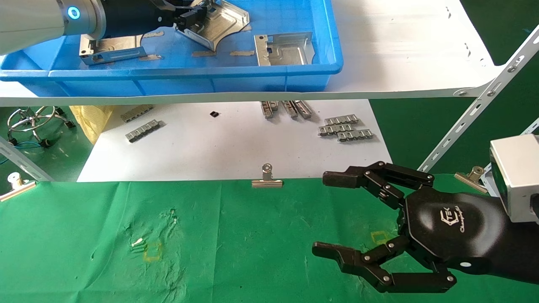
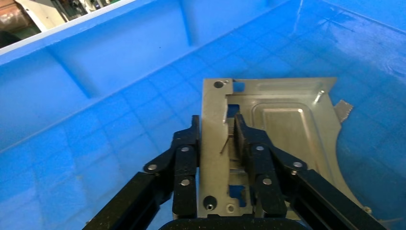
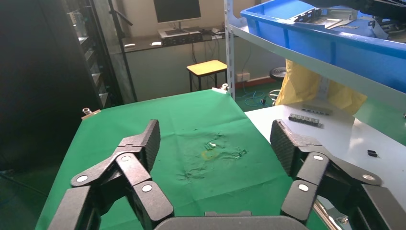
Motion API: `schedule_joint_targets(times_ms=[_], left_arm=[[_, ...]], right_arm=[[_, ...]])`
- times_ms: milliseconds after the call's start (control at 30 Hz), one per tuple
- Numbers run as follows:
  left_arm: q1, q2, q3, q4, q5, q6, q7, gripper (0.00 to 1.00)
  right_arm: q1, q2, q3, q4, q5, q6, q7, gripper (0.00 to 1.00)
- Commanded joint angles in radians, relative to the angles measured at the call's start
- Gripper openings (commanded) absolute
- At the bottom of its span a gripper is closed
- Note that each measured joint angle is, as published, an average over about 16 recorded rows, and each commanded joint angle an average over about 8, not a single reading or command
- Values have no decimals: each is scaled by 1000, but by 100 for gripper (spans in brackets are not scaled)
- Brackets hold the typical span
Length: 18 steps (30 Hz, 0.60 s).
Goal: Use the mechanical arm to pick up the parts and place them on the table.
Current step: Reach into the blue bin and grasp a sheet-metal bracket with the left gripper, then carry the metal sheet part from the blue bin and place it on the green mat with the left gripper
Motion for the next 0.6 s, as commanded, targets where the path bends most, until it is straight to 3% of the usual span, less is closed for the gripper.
schedule_joint_targets(times_ms=[33,333,600], left_arm=[[0,0,1,0,1,-4,-4,0],[-10,-27,-28,-31,-41,40,26,0],[-5,-128,-62,-82,-97,329,130,0]], right_arm=[[0,0,0,0,0,0,0,100],[0,0,0,0,0,0,0,100],[0,0,0,0,0,0,0,100]])
